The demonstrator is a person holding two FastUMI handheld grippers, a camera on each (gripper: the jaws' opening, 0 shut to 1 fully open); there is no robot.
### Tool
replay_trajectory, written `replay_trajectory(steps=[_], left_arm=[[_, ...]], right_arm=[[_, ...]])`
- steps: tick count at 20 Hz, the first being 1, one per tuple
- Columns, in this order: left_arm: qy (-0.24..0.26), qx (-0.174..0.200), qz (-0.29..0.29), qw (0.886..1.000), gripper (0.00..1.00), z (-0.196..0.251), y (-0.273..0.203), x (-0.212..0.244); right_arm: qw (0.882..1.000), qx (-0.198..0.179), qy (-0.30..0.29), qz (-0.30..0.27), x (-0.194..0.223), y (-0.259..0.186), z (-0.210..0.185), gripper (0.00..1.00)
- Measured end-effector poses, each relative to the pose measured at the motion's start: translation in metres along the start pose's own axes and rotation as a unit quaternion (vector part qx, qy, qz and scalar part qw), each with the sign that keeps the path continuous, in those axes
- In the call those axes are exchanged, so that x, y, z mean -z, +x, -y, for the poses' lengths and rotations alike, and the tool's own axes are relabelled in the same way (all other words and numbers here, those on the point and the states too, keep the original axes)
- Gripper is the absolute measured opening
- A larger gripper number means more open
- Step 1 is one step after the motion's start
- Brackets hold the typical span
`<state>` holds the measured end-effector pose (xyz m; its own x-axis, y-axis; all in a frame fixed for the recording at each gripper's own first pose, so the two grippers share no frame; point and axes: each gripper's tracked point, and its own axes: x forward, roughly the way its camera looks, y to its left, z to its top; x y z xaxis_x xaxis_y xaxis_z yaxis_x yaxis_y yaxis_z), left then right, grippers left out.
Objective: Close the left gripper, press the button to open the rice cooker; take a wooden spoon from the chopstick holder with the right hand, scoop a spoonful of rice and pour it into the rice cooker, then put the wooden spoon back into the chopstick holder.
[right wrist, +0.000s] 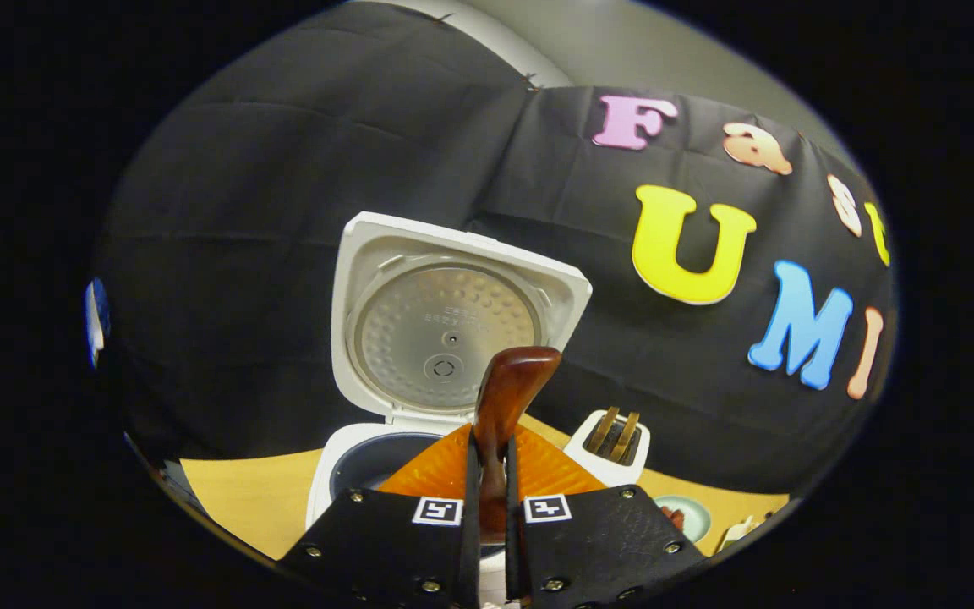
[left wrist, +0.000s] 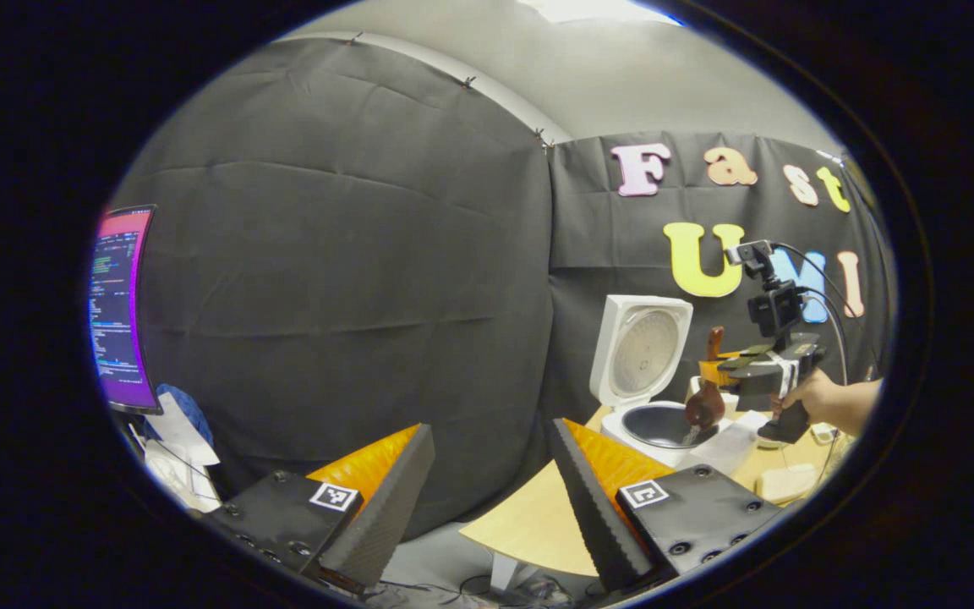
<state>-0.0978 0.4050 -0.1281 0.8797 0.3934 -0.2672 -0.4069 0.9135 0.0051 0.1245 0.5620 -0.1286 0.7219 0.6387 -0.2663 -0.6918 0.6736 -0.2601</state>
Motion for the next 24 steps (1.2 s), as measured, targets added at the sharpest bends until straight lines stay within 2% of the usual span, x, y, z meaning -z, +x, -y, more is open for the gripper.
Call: replay_trajectory(steps=[2,5,8,9,10,13,15,18,24], left_arm=[[0.001,0.004,0.000,1.000,0.96,0.000,0.000,-0.002],[-0.002,0.014,0.005,1.000,0.96,0.002,0.000,-0.005],[0.002,0.025,0.010,1.000,0.98,0.003,-0.001,-0.009],[0.001,0.030,0.010,1.000,0.96,0.005,-0.002,-0.010],[0.000,0.037,0.010,0.999,0.95,0.006,-0.003,-0.011],[0.003,0.056,0.008,0.998,0.96,0.014,-0.007,-0.013],[0.003,0.070,0.007,0.998,0.95,0.023,-0.006,-0.016],[0.004,0.093,0.011,0.996,0.95,0.068,0.009,-0.023],[0.011,0.130,0.017,0.991,0.95,0.114,0.018,-0.034]], right_arm=[[0.999,0.002,-0.045,0.012,-0.004,-0.009,-0.004,0.12],[1.000,-0.011,-0.022,-0.004,0.001,-0.016,-0.008,0.12],[0.998,-0.031,0.062,-0.004,-0.007,-0.025,0.000,0.12],[0.995,-0.036,0.097,-0.001,-0.012,-0.032,0.006,0.16],[0.990,-0.043,0.133,0.004,-0.017,-0.037,0.012,0.12],[0.972,-0.049,0.230,0.010,-0.024,-0.052,0.036,0.12],[0.961,-0.042,0.274,0.012,-0.028,-0.066,0.058,0.12],[0.947,-0.027,0.319,0.020,-0.018,-0.085,0.092,0.12],[0.932,0.038,0.362,0.007,0.034,-0.115,0.172,0.12]])
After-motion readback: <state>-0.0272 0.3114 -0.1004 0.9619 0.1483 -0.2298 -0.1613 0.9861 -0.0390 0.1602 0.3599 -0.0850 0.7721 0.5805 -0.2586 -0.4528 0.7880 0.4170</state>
